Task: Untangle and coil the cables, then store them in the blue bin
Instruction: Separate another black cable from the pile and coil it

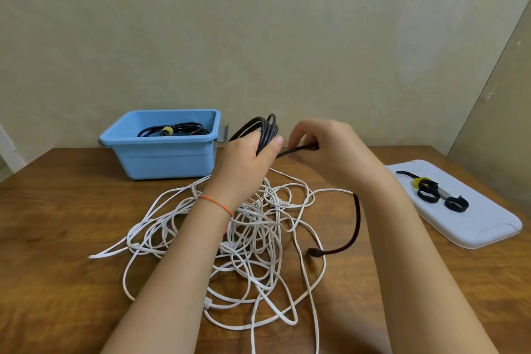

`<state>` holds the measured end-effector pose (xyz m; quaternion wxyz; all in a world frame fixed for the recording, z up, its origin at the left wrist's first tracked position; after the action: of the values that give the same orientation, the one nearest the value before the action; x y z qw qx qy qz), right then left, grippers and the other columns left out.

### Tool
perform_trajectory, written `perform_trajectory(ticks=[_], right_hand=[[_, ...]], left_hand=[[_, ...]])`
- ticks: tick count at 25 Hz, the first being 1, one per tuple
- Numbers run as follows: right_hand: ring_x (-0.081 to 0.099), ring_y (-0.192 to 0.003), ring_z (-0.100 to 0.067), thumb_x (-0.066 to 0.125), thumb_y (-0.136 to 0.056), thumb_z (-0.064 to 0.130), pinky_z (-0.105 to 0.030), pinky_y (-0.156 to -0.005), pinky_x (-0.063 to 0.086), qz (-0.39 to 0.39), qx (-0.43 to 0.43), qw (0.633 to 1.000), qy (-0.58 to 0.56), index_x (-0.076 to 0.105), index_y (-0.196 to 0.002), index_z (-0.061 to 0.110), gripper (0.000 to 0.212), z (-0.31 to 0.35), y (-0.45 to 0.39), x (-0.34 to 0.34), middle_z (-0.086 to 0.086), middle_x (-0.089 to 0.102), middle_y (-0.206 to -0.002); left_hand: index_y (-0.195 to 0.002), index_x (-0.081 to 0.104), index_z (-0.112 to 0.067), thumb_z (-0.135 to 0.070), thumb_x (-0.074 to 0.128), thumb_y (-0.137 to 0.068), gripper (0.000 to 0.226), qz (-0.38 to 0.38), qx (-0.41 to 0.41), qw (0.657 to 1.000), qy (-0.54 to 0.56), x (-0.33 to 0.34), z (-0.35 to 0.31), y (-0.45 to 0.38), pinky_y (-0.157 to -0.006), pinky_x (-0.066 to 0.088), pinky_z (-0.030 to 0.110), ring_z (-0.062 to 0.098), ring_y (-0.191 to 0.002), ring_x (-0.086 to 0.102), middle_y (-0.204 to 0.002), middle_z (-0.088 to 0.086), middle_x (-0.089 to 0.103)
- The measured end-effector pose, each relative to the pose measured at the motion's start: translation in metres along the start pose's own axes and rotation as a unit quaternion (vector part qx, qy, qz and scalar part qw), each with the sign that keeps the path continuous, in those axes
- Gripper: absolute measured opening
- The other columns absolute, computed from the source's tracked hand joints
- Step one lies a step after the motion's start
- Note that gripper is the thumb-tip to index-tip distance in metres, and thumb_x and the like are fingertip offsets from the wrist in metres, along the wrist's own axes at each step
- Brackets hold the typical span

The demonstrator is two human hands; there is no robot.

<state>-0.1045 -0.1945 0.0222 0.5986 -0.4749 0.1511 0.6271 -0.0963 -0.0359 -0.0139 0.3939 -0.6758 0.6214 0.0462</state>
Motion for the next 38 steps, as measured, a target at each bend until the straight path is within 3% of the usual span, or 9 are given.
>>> perform_trajectory(ticks=[5,9,14,18,20,25,31,35,38], right_hand=[[0.053,-0.041,-0.009,0.072,-0.089,0.023,-0.019,-0.042,0.042,-0.004,0.059,0.997,-0.057,0.059,-0.097,0.023,0.015,-0.017,0.002,-0.013,0.001,0.063,-0.085],[0.061,-0.066,-0.015,0.069,-0.091,0.021,-0.026,-0.056,0.049,0.02,0.055,0.998,-0.023,0.059,-0.098,0.022,0.013,-0.021,0.001,-0.013,0.002,0.061,-0.089],[0.056,-0.091,-0.011,0.054,-0.101,0.024,-0.027,-0.076,0.041,0.021,0.017,0.999,-0.024,0.065,-0.117,0.024,0.02,-0.019,-0.001,-0.009,0.008,0.062,-0.096],[0.052,-0.07,-0.004,0.046,-0.104,0.026,-0.023,-0.07,0.042,0.041,-0.006,0.988,-0.148,0.066,-0.112,0.024,0.021,-0.016,0.0,-0.006,0.013,0.056,-0.075],[0.047,-0.063,-0.005,0.049,-0.103,0.03,-0.02,-0.061,0.04,0.037,-0.009,0.979,-0.202,0.066,-0.11,0.022,0.02,-0.014,0.001,-0.004,0.011,0.053,-0.069],[0.047,-0.061,-0.014,0.058,-0.099,0.026,-0.03,-0.057,0.042,0.02,0.017,0.974,-0.226,0.059,-0.108,0.022,0.01,-0.018,-0.003,-0.001,-0.001,0.053,-0.072],[0.05,-0.055,-0.016,0.047,-0.102,0.017,-0.028,-0.049,0.047,0.022,0.12,0.987,-0.107,0.064,-0.106,0.013,0.018,-0.043,-0.009,0.008,-0.003,0.056,-0.072],[0.053,-0.063,-0.02,0.047,-0.101,0.014,-0.027,-0.05,0.039,0.132,0.119,0.976,0.126,0.069,-0.112,0.01,0.025,-0.039,-0.011,0.03,-0.006,0.064,-0.083],[0.053,-0.063,-0.021,0.047,-0.098,0.01,-0.026,-0.047,0.036,0.205,0.072,0.958,0.189,0.07,-0.105,0.01,0.024,-0.018,-0.005,0.051,-0.007,0.067,-0.087]], left_hand=[[-0.077,0.057,-0.011,-0.04,0.076,-0.082,0.035,0.009,-0.029,0.998,-0.055,-0.005,0.007,-0.001,-0.061,0.044,0.033,0.014,-0.063,0.05,-0.067,-0.002,0.052],[-0.064,0.047,-0.01,-0.019,0.064,-0.086,0.03,-0.019,-0.019,0.997,-0.072,-0.008,0.005,-0.002,-0.055,0.034,0.032,0.017,-0.056,0.038,-0.057,0.002,0.042],[-0.066,0.056,-0.004,-0.026,0.067,-0.088,0.033,-0.011,0.003,1.0,-0.005,-0.01,0.0,0.0,-0.052,0.033,0.029,0.01,-0.053,0.038,-0.058,0.013,0.047],[-0.076,0.065,0.0,-0.03,0.071,-0.089,0.033,0.013,-0.011,0.994,0.109,-0.016,-0.005,0.002,-0.046,0.035,0.019,0.009,-0.048,0.042,-0.052,0.005,0.046],[-0.072,0.059,-0.003,-0.036,0.071,-0.087,0.038,0.052,-0.061,0.964,0.252,-0.016,-0.002,0.002,-0.039,0.028,0.023,0.011,-0.038,0.033,-0.045,-0.004,0.037],[-0.054,0.032,-0.02,-0.048,0.058,-0.088,0.051,0.102,-0.206,0.818,0.528,-0.006,0.008,-0.001,-0.033,0.019,0.018,0.006,-0.028,0.018,-0.039,-0.006,0.02],[-0.054,0.033,-0.022,-0.045,0.059,-0.095,0.053,-0.014,-0.311,0.619,0.721,-0.006,0.029,-0.004,-0.034,0.024,0.019,0.006,-0.031,0.021,-0.041,-0.009,0.022],[-0.06,0.039,-0.02,-0.032,0.054,-0.098,0.043,-0.098,-0.262,0.616,0.736,-0.009,0.031,-0.009,-0.041,0.03,0.02,0.007,-0.037,0.027,-0.047,-0.009,0.029],[-0.067,0.04,-0.019,-0.029,0.047,-0.102,0.037,-0.104,-0.22,0.67,0.701,-0.009,0.026,-0.011,-0.046,0.034,0.02,0.009,-0.042,0.029,-0.053,-0.007,0.032]])
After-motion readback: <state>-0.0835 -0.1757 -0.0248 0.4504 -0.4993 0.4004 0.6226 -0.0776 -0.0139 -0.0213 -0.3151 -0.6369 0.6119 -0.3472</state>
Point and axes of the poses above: each hand's wrist, its own y-axis away from the middle knuckle, its own x-axis out of the palm, z = x × y, the point moved 4 cm from there along -y, towards the middle knuckle
